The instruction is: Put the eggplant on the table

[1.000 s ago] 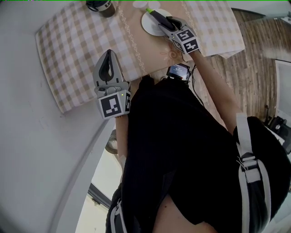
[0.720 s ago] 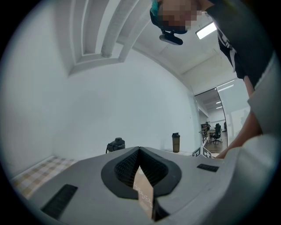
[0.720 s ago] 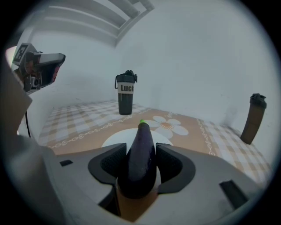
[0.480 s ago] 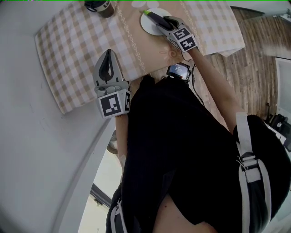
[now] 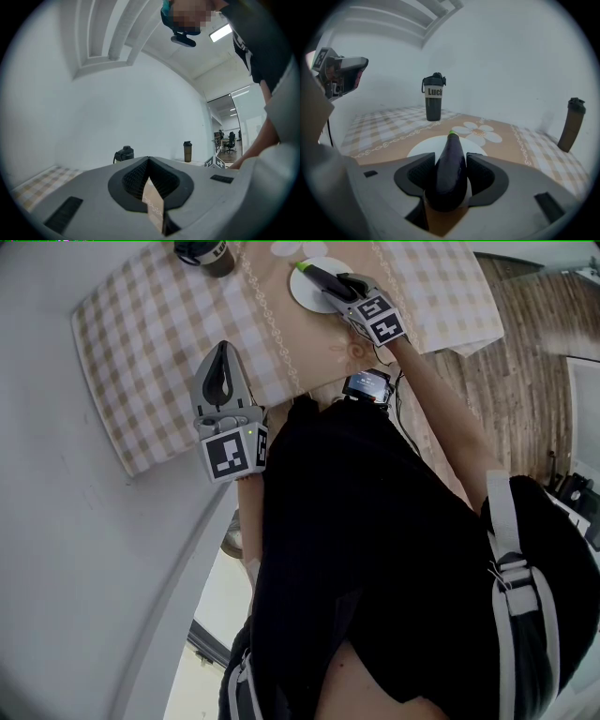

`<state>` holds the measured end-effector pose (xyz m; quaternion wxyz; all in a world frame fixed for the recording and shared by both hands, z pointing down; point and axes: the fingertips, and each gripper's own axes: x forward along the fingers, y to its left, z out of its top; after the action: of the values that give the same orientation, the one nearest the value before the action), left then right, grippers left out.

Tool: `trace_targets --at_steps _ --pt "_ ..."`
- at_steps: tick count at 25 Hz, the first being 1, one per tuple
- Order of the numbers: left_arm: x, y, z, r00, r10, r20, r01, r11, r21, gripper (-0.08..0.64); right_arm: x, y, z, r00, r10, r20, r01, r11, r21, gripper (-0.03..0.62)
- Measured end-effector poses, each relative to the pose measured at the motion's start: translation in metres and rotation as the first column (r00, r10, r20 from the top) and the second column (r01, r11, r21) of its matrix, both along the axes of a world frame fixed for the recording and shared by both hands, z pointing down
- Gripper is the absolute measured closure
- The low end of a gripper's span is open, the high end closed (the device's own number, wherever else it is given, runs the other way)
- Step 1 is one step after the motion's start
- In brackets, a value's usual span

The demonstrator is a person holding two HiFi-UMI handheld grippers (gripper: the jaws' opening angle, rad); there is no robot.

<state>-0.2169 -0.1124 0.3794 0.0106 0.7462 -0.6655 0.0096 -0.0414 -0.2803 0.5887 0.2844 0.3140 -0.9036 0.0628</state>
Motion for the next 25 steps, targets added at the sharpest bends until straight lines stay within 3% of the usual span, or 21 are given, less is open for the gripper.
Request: trace_targets --at_steps 25 --pt "0.006 -0.008 0.007 0.999 0.05 -0.012 -0.05 0.999 -0.007 0.557 0.014 0.007 -0.008 0.993 0.043 0.112 -0.037 0.998 -0.055 0.349"
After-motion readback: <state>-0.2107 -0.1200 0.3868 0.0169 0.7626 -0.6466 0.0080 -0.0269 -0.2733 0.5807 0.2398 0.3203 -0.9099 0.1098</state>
